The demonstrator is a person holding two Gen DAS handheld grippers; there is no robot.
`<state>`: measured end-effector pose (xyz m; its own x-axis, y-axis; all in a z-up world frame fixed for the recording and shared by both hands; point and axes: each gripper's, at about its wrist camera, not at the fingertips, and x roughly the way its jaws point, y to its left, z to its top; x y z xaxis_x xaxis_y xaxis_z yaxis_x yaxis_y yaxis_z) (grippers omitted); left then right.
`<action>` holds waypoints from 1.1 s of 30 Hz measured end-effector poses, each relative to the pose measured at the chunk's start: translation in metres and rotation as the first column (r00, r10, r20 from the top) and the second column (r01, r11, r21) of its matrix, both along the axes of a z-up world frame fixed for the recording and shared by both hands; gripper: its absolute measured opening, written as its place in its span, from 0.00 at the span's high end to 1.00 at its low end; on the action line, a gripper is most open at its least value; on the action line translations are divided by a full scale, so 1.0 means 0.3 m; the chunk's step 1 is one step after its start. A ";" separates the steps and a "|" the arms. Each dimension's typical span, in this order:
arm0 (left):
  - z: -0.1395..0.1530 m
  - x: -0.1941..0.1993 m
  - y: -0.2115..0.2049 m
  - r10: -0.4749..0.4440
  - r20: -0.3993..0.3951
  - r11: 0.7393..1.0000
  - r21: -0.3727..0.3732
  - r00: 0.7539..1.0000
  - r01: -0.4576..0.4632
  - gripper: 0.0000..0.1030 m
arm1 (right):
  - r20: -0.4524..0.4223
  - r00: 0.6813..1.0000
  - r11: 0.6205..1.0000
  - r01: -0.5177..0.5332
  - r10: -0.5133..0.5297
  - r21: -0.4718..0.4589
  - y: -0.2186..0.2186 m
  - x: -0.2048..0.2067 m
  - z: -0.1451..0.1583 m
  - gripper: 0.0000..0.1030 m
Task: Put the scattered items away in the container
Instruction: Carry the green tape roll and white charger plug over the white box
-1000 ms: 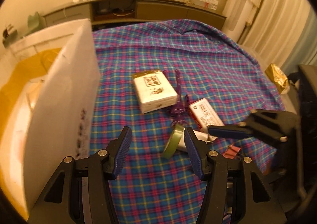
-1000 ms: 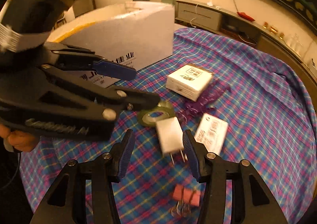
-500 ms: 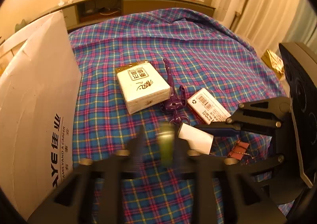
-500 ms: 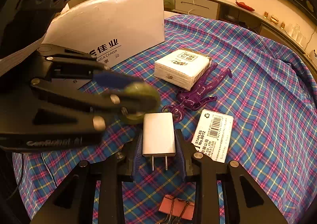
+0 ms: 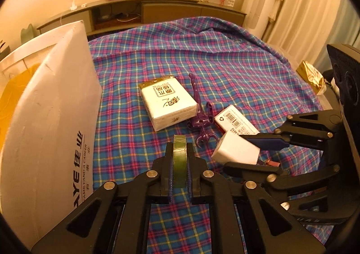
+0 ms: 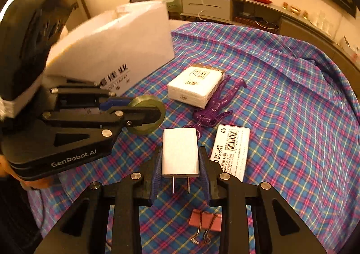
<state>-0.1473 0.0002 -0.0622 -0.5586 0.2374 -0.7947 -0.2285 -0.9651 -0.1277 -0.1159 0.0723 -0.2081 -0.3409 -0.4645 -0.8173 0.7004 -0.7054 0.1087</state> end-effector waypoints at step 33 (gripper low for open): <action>0.310 0.240 -0.092 0.049 -0.178 0.995 0.096 0.983 -0.032 0.91 | -0.086 0.983 0.967 0.138 -0.160 -0.214 -0.010 0.178 0.396 0.69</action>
<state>-0.0752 -0.0276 0.0308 -0.7015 0.2791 -0.6558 -0.2165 -0.9601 -0.1769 -0.0624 0.0693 -0.0892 -0.4957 -0.5570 -0.6664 0.6039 -0.7725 0.1965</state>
